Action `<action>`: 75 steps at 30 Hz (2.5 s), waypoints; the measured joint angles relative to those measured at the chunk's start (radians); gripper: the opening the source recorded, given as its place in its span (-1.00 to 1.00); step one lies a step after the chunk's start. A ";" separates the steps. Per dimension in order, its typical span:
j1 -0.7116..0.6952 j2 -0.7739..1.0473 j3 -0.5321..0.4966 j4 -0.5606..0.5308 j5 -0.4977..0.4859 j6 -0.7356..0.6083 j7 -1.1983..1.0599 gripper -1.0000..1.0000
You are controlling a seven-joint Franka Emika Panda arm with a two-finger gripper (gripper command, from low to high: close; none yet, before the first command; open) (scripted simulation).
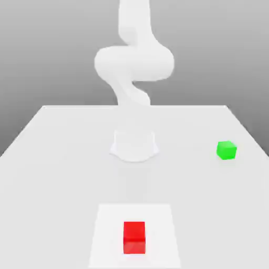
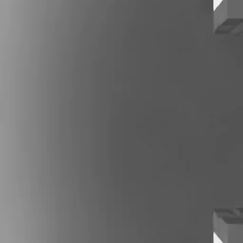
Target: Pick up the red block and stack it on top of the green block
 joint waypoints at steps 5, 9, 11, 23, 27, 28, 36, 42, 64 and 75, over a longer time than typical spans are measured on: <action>0.000 0.187 0.000 -0.060 0.001 0.087 -0.004 0.00; 0.001 0.333 0.000 -0.107 0.000 0.153 -0.007 0.00; 0.000 0.405 0.000 -0.130 0.000 0.187 -0.008 0.00; 0.000 0.840 0.000 -0.260 -0.002 0.394 -0.015 0.00; 0.002 0.985 -0.002 -0.246 0.000 0.511 -0.017 0.00; 0.002 1.020 -0.002 -0.241 0.000 0.540 -0.017 -1.00; 0.000 1.006 -0.001 -0.243 -0.003 0.528 -0.015 -1.00; 0.027 0.825 0.052 -0.281 0.023 0.388 -0.039 -1.00; 0.875 0.460 0.576 -0.536 0.337 0.305 -0.382 -1.00; 0.901 0.525 0.674 -0.565 0.256 0.404 -0.343 -1.00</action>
